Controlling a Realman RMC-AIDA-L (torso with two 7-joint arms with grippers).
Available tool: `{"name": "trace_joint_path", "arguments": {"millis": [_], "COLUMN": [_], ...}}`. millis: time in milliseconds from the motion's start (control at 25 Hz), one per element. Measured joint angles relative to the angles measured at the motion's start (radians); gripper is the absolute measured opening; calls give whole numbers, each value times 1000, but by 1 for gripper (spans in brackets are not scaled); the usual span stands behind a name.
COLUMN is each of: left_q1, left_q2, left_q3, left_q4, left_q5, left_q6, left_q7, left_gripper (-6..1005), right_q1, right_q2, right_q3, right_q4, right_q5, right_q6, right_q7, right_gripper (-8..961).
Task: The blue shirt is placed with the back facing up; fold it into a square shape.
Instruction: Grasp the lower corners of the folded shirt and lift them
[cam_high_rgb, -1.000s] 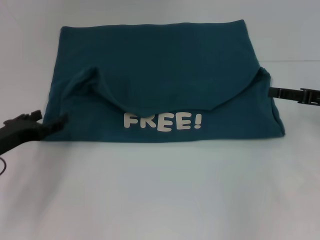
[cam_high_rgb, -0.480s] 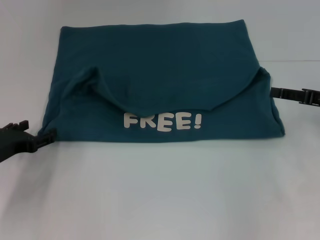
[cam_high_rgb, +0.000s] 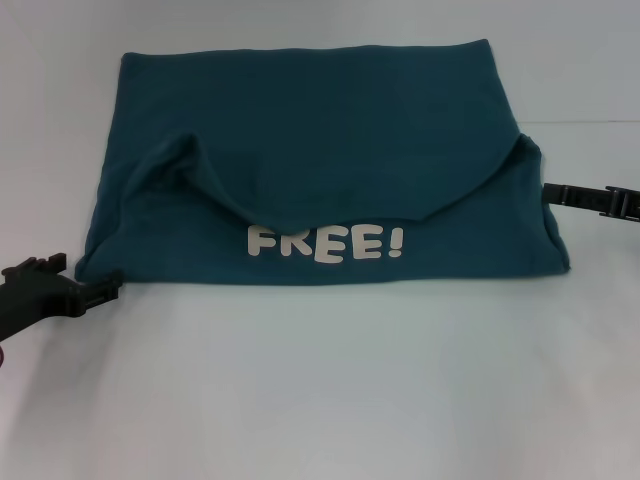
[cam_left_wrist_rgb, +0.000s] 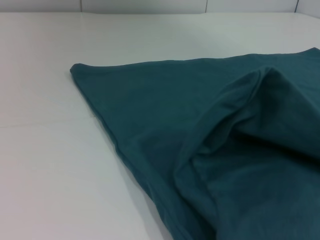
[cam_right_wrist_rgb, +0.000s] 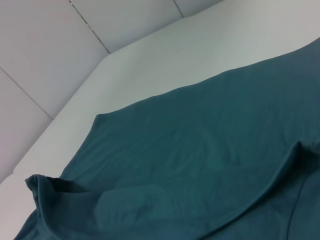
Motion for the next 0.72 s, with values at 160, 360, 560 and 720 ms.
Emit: {"name": "trace_joint_path", "arguments": {"millis": [160,360,560,720], "left_q1": [0,-1,-6,-9], "left_q2": [0,0,0,0], "left_q3": [8,21,37,39], "left_q4": [0,0,0,3], "left_q5": [0,0,13,25], "left_q6": [3,6,-3,-4], "left_q7": [0,1,-6,-9], "left_gripper": [870,865,761,647], "right_q1": [-2,-4,-6,-8], "right_q2": [0,1,2,2], "right_q3": [1,3,12,12], "right_q4": [0,0,0,0], "right_q5": [0,0,0,0], "right_q6": [0,0,0,0], "right_q7": [0,0,0,0], "right_gripper": [669,669,668,668]}}
